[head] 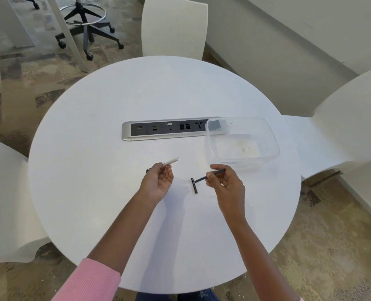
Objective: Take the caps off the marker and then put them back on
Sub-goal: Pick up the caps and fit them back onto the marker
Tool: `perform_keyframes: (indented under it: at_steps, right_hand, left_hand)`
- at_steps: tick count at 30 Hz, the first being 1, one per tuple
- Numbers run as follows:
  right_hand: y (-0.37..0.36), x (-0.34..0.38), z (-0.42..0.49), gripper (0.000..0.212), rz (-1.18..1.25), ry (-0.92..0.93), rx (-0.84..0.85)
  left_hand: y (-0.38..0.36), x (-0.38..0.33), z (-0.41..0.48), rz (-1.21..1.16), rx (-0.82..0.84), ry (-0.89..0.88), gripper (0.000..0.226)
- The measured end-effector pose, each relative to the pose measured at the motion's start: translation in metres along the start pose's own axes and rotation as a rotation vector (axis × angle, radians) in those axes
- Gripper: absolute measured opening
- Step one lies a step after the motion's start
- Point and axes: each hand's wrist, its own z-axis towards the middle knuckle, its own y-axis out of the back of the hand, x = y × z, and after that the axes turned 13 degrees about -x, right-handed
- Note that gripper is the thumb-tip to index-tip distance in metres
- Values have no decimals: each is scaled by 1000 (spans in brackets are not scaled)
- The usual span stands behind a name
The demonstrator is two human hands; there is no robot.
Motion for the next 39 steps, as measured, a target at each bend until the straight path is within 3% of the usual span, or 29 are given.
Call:
perform_keyframes:
  at_steps: [12, 27, 33, 39]
  right_hand:
    - [-8, 36, -11, 28, 153, 288, -21]
    - [-9, 31, -15, 17, 82, 344, 1]
    - [-8, 29, -11, 10, -72, 498, 54]
    - [-11, 26, -7, 11, -118, 520, 39]
  left_hand:
    - [-3, 13, -18, -2, 52, 78, 12]
    - [-4, 16, -31, 27, 80, 82, 9]
    - [-5, 14, -33, 27, 68, 25, 15]
    - [-4, 14, -33, 18, 43, 21, 17]
